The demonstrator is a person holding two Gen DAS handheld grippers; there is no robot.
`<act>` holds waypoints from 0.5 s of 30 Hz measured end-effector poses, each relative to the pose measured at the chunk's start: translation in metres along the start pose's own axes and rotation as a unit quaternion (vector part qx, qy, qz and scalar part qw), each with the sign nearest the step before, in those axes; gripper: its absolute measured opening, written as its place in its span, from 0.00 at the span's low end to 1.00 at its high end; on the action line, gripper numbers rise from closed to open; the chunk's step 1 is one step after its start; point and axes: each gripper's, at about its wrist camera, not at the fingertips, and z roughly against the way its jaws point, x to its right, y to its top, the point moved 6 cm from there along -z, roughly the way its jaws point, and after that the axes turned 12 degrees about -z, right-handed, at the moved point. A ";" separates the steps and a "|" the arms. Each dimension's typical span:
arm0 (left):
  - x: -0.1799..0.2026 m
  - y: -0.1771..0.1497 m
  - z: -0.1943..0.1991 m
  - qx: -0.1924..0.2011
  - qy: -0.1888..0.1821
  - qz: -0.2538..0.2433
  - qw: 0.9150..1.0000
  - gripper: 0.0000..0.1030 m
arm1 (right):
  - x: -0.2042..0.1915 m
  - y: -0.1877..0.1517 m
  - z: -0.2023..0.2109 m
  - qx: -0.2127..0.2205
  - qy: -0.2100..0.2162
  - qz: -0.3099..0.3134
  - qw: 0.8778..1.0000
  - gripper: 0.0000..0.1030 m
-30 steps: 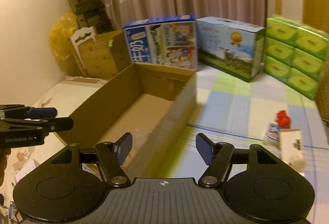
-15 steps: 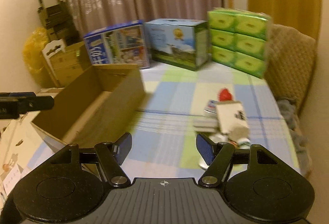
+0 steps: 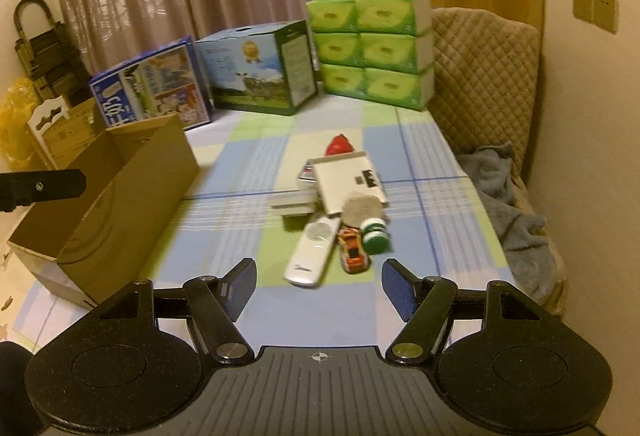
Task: Organize rigid objects
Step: 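Move both tools back from the box toward the remaining items on the table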
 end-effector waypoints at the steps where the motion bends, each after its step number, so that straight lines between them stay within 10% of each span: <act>1: 0.004 -0.001 -0.005 -0.001 -0.001 -0.004 1.000 0.83 | 0.004 0.000 -0.001 0.001 -0.002 -0.002 1.000 0.65; 15: 0.035 -0.019 -0.069 -0.025 -0.024 -0.041 0.999 0.83 | 0.043 0.002 -0.029 -0.006 -0.027 -0.011 1.000 0.65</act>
